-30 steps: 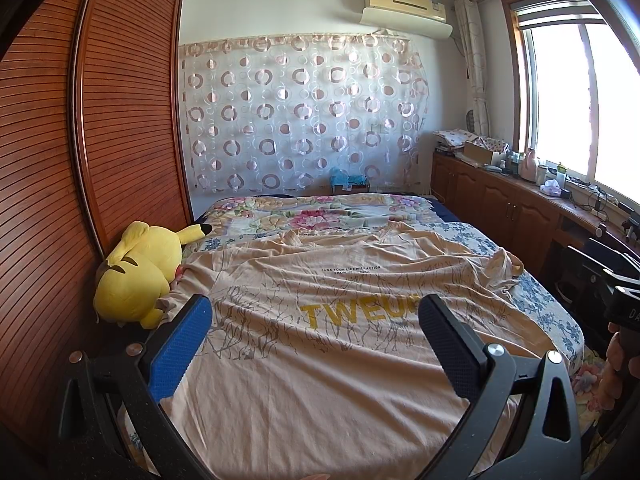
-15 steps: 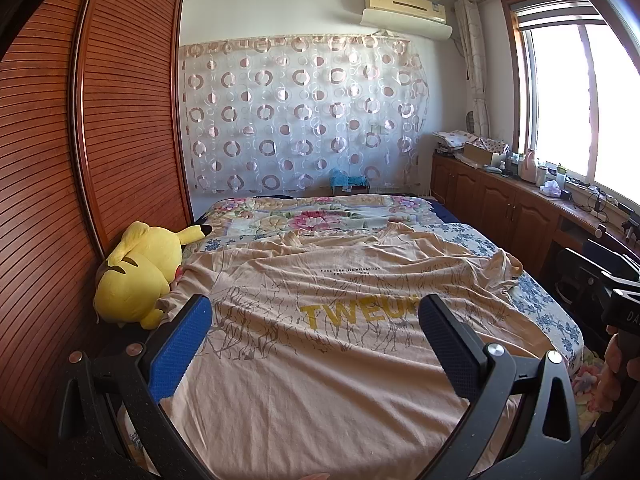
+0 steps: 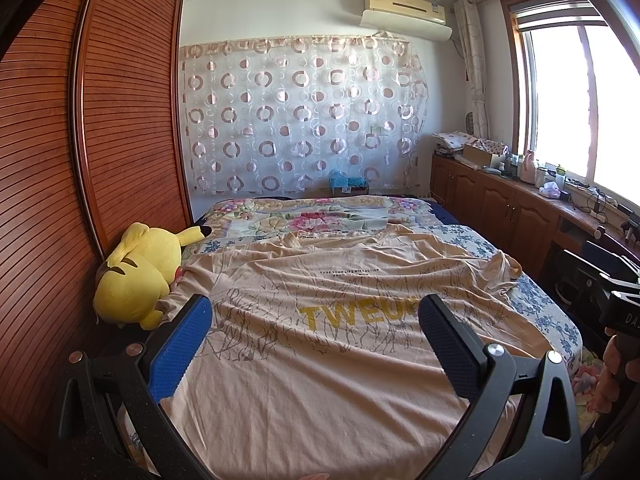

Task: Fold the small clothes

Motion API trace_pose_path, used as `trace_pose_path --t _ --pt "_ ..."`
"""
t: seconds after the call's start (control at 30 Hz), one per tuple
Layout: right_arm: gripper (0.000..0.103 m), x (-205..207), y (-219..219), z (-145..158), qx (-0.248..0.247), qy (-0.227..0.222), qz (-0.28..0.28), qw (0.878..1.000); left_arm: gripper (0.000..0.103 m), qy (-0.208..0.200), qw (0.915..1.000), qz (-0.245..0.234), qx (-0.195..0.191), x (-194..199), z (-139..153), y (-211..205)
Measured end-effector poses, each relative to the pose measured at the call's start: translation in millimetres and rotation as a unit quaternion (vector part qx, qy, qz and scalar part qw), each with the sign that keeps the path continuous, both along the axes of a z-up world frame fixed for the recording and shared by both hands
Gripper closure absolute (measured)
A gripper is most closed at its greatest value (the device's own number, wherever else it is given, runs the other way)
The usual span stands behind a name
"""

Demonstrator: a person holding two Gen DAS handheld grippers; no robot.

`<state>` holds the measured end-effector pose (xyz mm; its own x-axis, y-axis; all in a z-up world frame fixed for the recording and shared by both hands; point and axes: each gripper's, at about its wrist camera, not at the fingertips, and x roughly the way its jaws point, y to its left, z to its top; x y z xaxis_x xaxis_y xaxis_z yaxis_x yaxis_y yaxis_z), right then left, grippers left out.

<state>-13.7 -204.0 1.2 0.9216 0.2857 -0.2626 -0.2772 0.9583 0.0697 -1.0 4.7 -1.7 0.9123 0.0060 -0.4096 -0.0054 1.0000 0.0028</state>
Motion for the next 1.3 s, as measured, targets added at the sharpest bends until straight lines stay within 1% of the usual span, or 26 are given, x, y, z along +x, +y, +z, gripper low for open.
trace_pose_path --t 0.67,0.8,1.03,1.17,1.3 --pt "0.000 -0.8 2.5 -0.4 0.000 -0.001 0.002 1.000 0.000 0.000 1.0000 0.000 0.000 -0.3 -0.3 -0.6" --pt "0.000 3.6 5.1 -4.8 -0.001 0.004 0.005 1.000 0.000 0.011 0.9999 -0.002 -0.003 4.5 -7.1 1.5" --pt "0.000 24.2 14.0 -18.2 -0.009 0.030 0.025 0.999 0.000 0.052 0.9982 0.026 -0.017 20.0 -34.9 34.7" --pt "0.000 39.0 23.8 -25.7 -0.027 0.039 0.044 0.998 0.000 0.071 0.9966 0.042 -0.010 27.5 -46.4 57.6" --pt "0.001 55.1 31.5 -30.9 -0.037 0.048 0.070 0.996 0.000 0.081 0.9951 0.057 -0.008 34.0 -55.1 82.1"
